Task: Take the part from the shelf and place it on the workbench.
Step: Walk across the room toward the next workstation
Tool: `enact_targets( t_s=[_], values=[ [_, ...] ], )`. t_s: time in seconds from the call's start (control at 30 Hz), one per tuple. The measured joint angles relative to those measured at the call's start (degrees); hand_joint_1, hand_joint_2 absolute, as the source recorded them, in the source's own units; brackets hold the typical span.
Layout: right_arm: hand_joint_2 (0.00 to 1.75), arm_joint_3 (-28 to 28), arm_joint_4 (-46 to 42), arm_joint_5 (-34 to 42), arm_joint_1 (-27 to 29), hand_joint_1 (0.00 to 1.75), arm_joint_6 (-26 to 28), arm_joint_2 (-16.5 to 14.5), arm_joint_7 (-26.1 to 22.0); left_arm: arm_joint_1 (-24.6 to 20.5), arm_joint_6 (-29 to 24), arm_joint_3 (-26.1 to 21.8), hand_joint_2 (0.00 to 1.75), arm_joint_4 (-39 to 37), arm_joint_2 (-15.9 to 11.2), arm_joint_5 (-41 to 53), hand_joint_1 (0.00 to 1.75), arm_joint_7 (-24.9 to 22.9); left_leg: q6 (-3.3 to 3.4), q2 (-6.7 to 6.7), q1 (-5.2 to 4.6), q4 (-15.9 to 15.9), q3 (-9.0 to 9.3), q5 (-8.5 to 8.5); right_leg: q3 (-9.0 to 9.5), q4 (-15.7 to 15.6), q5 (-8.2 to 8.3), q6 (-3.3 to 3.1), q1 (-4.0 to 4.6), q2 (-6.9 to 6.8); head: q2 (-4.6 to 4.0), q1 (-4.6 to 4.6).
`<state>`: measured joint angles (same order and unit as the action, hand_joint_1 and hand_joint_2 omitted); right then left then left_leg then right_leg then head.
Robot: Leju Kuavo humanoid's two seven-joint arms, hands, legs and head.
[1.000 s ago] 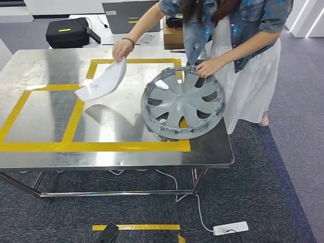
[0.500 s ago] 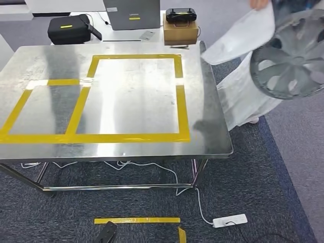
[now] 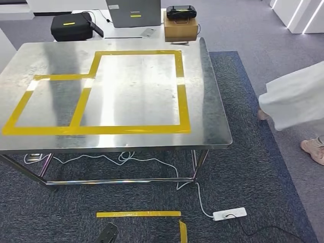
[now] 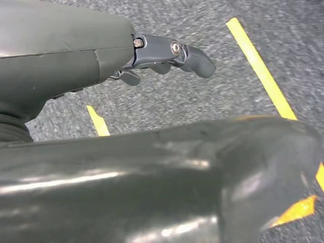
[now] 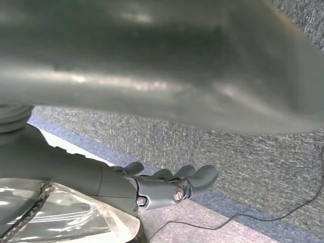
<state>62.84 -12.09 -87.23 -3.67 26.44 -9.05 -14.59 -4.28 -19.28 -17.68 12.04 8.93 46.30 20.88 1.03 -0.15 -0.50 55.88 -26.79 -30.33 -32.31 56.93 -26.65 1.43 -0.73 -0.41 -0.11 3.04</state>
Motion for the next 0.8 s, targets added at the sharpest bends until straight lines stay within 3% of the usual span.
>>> enact_targets(
  t_s=[0.07, 0.1, 0.2, 0.23, 0.27, 0.3, 0.33, 0.4, 0.43, 0.53, 0.57, 0.63, 0.7, 0.73, 0.77, 0.8],
  values=[
    [0.00, 0.0, 0.0, 0.0, 0.0, 0.00, 0.0, 0.1, -0.1, -0.1, 0.0, -0.1, 0.00, 0.0, 0.0, 0.0, 0.00, 0.0, 0.75, 0.14, 0.15, -0.4, -0.51, 0.86, -0.62, 0.7, -0.78, 0.66, -0.10, 0.10, 0.00, -0.07],
    [0.00, 0.0, 0.0, 0.0, 0.0, 0.00, 0.0, 0.2, -0.2, -0.1, 0.0, -0.2, 0.00, 0.0, 0.0, 0.0, 0.00, 0.0, 1.18, 0.22, 0.25, -0.6, -0.85, 1.38, -1.42, 2.4, -2.32, 0.93, -0.12, 0.17, 0.00, -0.15],
    [0.00, 0.0, 0.0, 0.0, 0.0, 0.00, 0.0, 0.2, -0.4, -0.2, 0.0, -0.2, 0.00, 0.0, 0.1, 0.0, 0.00, 0.0, 1.81, 0.34, 0.12, -0.6, -2.46, 2.65, -5.23, 12.8, -8.97, 1.49, -0.24, 0.27, 0.00, -0.27],
    [0.00, 0.0, 0.0, 0.0, 0.0, 0.00, 0.0, 0.3, -0.4, -0.2, 0.0, -0.2, 0.00, 0.0, 0.2, 0.0, 0.00, 0.0, 1.83, 0.36, 0.03, -0.5, -3.06, 3.03, -5.80, 15.3, -9.87, 1.61, -0.26, 0.27, 0.00, -0.24],
    [0.00, 0.0, 0.0, 0.0, 0.0, 0.00, 0.0, 0.3, -0.4, -0.2, 0.0, -0.3, 0.00, 0.0, 0.2, 0.0, 0.00, 0.0, 1.79, 0.37, -0.03, -0.4, -3.63, 3.37, -5.30, 15.7, -9.56, 1.66, -0.26, 0.27, 0.00, -0.25],
    [0.00, 0.0, 0.0, 0.0, 0.0, 0.00, 0.0, 0.3, -0.4, -0.2, 0.0, -0.3, 0.00, 0.0, 0.2, 0.0, 0.00, 0.0, 1.70, 0.37, -0.06, -0.2, -4.17, 3.65, -3.61, 13.8, -8.30, 1.65, -0.27, 0.26, 0.00, -0.26],
    [0.00, 0.0, 0.0, 0.0, 0.0, 0.00, 0.0, 0.4, -0.4, -0.2, 0.0, -0.3, 0.00, 0.0, 0.2, 0.0, 0.00, 0.0, 1.58, 0.36, -0.06, 0.1, -4.64, 3.86, -0.94, 9.9, -6.65, 1.59, -0.28, 0.26, 0.00, -0.26],
    [0.00, 0.0, 0.0, 0.0, -0.2, 0.00, 0.0, 0.4, -0.4, -0.2, 0.0, -0.3, 0.00, 0.0, 0.2, 0.0, 0.00, 0.0, 1.19, 0.36, -0.19, 0.7, -5.39, 4.15, 4.25, 1.9, -4.84, 1.23, -0.21, 0.32, 0.00, -0.21],
    [0.00, 0.0, 0.0, 0.0, -0.2, 0.00, 0.0, 0.4, -0.4, -0.3, 0.0, -0.3, 0.00, 0.0, 0.2, 0.0, 0.00, 0.0, 0.92, 0.37, -0.27, 1.0, -5.62, 4.31, 5.45, -0.4, -4.67, 0.97, -0.15, 0.37, 0.00, -0.16],
    [0.00, 0.0, 0.0, 0.0, -0.2, 0.00, 0.0, 0.4, -0.4, -0.3, -0.1, -0.5, 0.00, 0.0, 0.1, 0.0, 0.00, 0.0, -0.12, 0.34, -0.26, 1.4, -6.04, 4.77, 5.09, -1.4, -4.37, -0.20, -0.02, 0.38, 0.00, -0.05],
    [0.00, 0.0, 0.0, 0.0, -0.2, 0.00, 0.0, 0.4, -0.4, -0.2, -0.1, -0.6, 0.00, 0.0, 0.1, 0.0, 0.00, 0.0, -0.49, 0.30, -0.17, 1.9, -6.34, 4.15, 4.81, -1.4, -4.05, -0.73, -0.08, 0.30, 0.00, 0.02],
    [0.00, 0.0, 0.0, 0.0, -0.2, 0.00, 0.0, 0.4, -0.4, -0.1, -0.1, -0.7, 0.00, 0.0, 0.1, 0.0, 0.00, 0.1, -1.18, 0.23, 0.07, 5.8, -7.74, 0.18, 4.05, -1.6, -3.18, -1.63, -0.24, 0.08, 0.00, 0.28],
    [0.00, 0.0, 0.0, 0.0, -0.1, 0.00, 0.0, 0.4, -0.4, -0.1, -0.1, -0.8, 0.00, 0.0, 0.1, 0.0, 0.00, 0.1, -1.68, 0.21, 0.38, 13.1, -9.80, -5.09, 3.30, -1.5, -2.40, -1.89, -0.20, -0.03, 0.00, 0.49],
    [0.00, 0.0, 0.0, 0.0, -0.1, 0.00, 0.0, 0.4, -0.4, -0.1, -0.1, -0.9, 0.00, 0.0, 0.1, 0.0, 0.00, 0.1, -1.84, 0.22, 0.54, 16.2, -10.39, -6.54, 2.86, -1.4, -2.01, -1.87, -0.19, -0.06, 0.00, 0.49],
    [0.00, 0.0, 0.0, 0.0, -0.1, 0.00, 0.0, 0.4, -0.4, 0.0, -0.1, -0.9, 0.00, 0.0, 0.1, 0.0, 0.00, 0.1, -1.95, 0.22, 0.66, 17.5, -10.16, -6.68, 2.41, -1.2, -1.68, -1.80, -0.18, -0.07, 0.00, 0.50],
    [0.00, 0.0, 0.0, 0.0, -0.1, 0.00, 0.0, 0.4, -0.4, 0.0, -0.1, -0.9, 0.00, 0.0, 0.1, 0.0, 0.00, 0.1, -1.98, 0.22, 0.77, 16.5, -8.96, -5.68, 1.91, -1.0, -1.42, -1.71, -0.18, -0.06, 0.00, 0.51]
  ],
)
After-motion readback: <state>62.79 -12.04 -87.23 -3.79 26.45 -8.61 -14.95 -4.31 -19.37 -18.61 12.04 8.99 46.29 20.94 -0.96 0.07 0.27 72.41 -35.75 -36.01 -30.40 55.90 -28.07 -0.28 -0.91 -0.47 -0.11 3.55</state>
